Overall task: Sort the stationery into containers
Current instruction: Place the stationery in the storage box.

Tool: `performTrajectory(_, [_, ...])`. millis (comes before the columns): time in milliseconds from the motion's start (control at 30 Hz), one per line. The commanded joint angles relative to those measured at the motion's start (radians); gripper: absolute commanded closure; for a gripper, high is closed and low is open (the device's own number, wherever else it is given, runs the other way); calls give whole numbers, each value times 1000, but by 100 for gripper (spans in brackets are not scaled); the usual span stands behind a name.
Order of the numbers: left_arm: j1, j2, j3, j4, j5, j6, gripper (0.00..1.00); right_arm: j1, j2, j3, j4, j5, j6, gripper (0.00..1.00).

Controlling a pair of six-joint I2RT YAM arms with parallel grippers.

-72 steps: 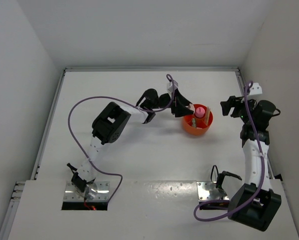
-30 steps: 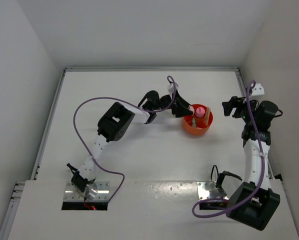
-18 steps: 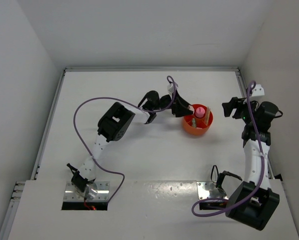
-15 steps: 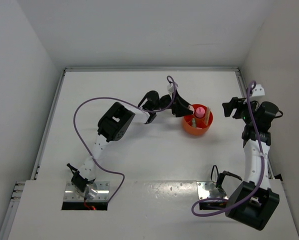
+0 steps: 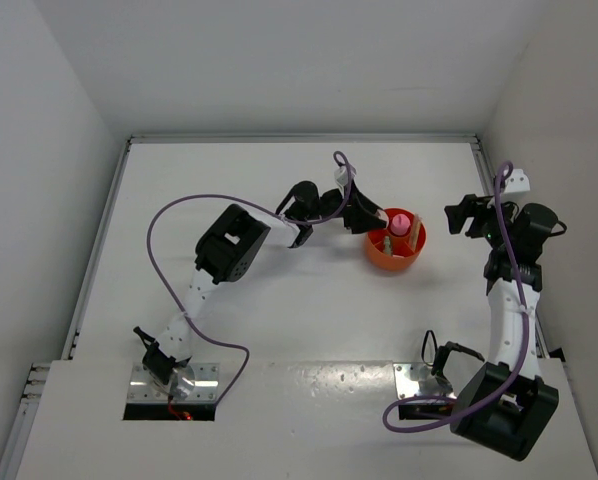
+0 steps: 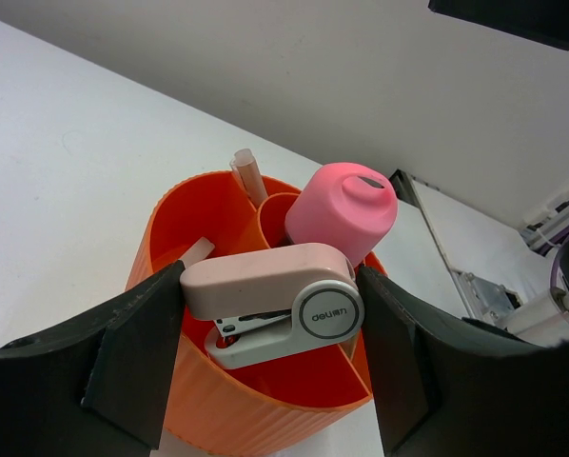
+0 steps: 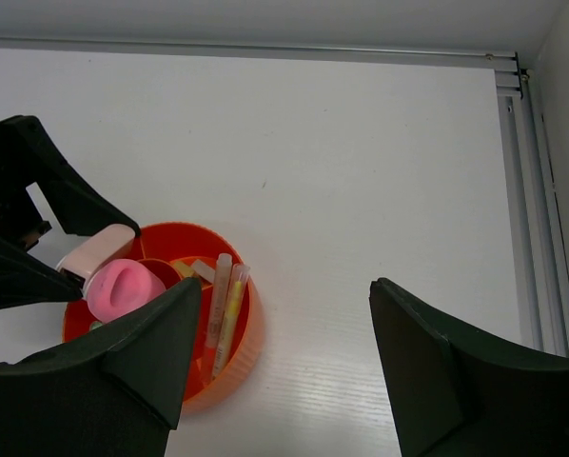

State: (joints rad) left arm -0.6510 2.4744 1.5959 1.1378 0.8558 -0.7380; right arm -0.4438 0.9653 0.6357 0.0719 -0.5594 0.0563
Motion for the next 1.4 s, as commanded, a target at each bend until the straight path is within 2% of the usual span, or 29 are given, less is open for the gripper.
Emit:
performTrajectory(0, [7,-6,30,17,9,34,39,-6,1,-1,37,-22,0,28])
performTrajectory(600, [7,-25,30,7,0,34,31,-15,1,-1,37,-31,0,28])
performTrajectory(733, [7,-25,21,7,0,34,28,-15,1,-1,37,-31,0,28])
performTrajectory(767, [7,-25,21,7,0,34,22,-15,1,-1,37,-31,0,28])
performTrajectory(833, [7,-25,21,7,0,34,20,-15,-8,-1,37,-31,0,28])
performTrajectory(1367, [7,-84,-19,26,0,43,18,-24,-8,-1,37,-40,0,28])
